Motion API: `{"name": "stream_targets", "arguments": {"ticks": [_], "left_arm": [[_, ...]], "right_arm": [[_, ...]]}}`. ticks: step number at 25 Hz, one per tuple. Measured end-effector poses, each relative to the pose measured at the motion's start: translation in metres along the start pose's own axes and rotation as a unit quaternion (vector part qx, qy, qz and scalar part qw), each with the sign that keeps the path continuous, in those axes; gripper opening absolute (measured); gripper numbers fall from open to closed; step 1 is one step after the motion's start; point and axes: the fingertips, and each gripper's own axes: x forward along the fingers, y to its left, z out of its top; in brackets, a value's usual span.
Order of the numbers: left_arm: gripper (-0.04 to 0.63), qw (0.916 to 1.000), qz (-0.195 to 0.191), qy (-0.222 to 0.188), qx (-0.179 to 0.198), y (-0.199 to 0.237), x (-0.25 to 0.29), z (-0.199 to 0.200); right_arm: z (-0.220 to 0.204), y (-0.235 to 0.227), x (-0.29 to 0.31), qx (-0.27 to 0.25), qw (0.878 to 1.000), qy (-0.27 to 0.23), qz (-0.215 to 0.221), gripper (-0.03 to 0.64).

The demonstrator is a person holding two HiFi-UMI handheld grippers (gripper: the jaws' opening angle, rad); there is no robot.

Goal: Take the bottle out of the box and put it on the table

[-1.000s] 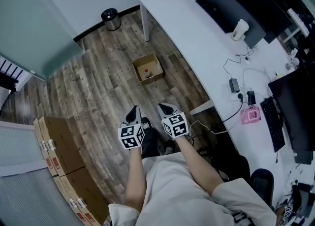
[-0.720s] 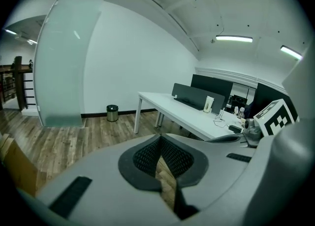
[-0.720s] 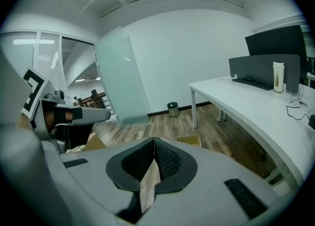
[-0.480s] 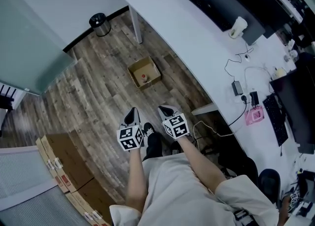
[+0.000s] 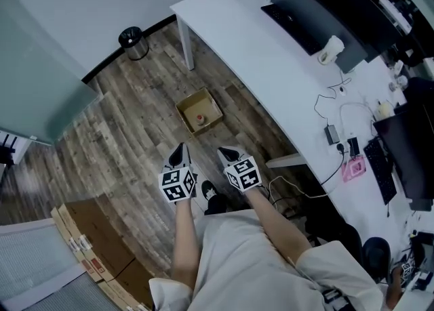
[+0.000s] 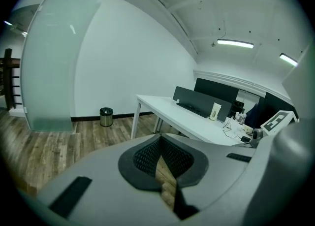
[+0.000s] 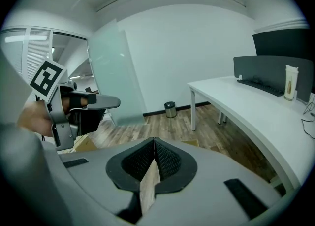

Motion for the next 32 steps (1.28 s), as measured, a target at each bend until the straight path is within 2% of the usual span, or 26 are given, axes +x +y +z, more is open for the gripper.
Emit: {"name": "stream_targets", "arguments": {"ticks": [7,13,24,32], "left_arm": [[0.014,0.9994,-0.027,0.009,0.021,0.023,0.022,0.014],[0.014,0.9992,-0.036,0.009,0.012,0.035,0.031,0.016],[0.014,0.9994,-0.027,0.022,0.003,0.061,0.055,0.011],[0.014,0.9996,-0.015,0.021,0.011,0.102,0.107,0.051]], "right_arm": [[0.026,-0.005,0.027,0.015,0.999,-0.019,-0.029,0.04],[0.027,-0.007,0.033,0.017,0.999,-0.018,-0.046,0.04],[0.038,-0.023,0.068,0.019,0.998,-0.019,-0.052,0.04],[0.089,-0.052,0.128,0.019,0.998,-0.024,-0.05,0.04]]}}
